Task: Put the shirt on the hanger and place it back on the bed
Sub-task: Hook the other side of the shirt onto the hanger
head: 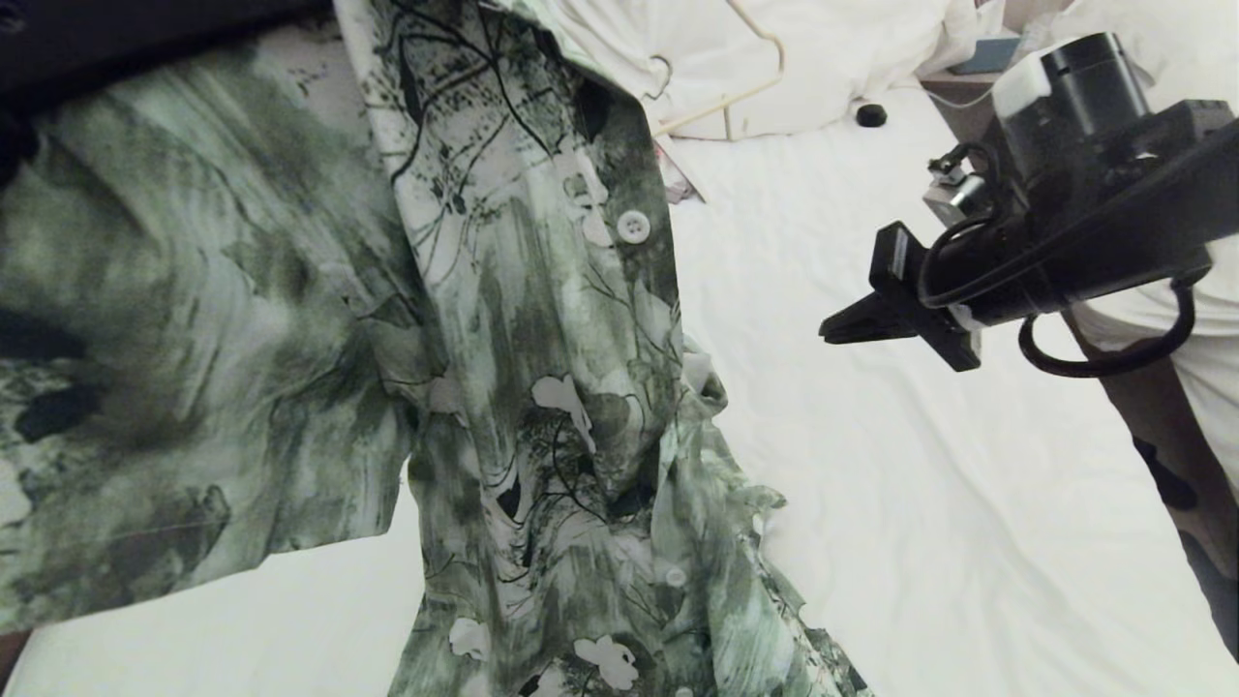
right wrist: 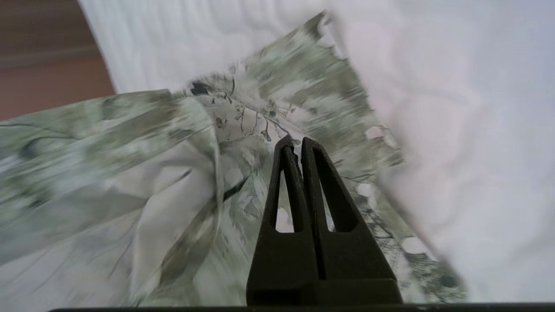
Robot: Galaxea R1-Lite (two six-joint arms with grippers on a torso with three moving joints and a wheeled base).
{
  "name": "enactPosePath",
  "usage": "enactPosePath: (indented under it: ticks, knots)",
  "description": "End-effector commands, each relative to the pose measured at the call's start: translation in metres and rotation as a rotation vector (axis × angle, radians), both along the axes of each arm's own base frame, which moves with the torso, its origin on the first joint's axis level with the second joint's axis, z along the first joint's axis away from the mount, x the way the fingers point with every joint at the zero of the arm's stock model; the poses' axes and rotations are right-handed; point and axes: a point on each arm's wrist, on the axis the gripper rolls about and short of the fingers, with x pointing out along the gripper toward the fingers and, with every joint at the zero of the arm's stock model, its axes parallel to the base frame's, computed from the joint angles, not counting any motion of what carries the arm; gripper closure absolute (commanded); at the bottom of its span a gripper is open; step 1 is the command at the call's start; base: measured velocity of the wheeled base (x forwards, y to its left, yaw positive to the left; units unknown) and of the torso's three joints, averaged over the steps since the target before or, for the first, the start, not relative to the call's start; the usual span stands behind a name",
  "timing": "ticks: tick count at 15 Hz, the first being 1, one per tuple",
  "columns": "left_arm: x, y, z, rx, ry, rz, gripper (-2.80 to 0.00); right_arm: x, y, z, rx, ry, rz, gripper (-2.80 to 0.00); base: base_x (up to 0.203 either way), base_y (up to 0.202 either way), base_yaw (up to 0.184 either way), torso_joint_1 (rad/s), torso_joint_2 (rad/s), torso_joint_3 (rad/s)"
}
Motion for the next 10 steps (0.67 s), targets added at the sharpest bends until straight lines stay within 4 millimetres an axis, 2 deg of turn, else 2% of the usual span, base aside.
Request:
enactPosePath:
  ticks: [1,5,10]
  knots:
    - [-0.002,0.001,0.000,-0.027,-0.013,-0.008,0.00,0.008,0.013,-0.013,0.012,0.046,0.020,0.00,0.000,0.000,0.000,0.000,0.00,0.000]
    - [-0.001,0.000,-0.005,-0.071,-0.002,-0.027,0.00,0.004,0.029,-0.008,0.098,0.036,0.095,0.00,0.000,0.000,0.000,0.000,0.00,0.000]
    - [0.006,-0.007,-0.013,-0.128,-0.013,-0.039,0.00,0.004,0.034,-0.006,0.144,0.044,0.087,0.00,0.000,0.000,0.000,0.000,0.00,0.000]
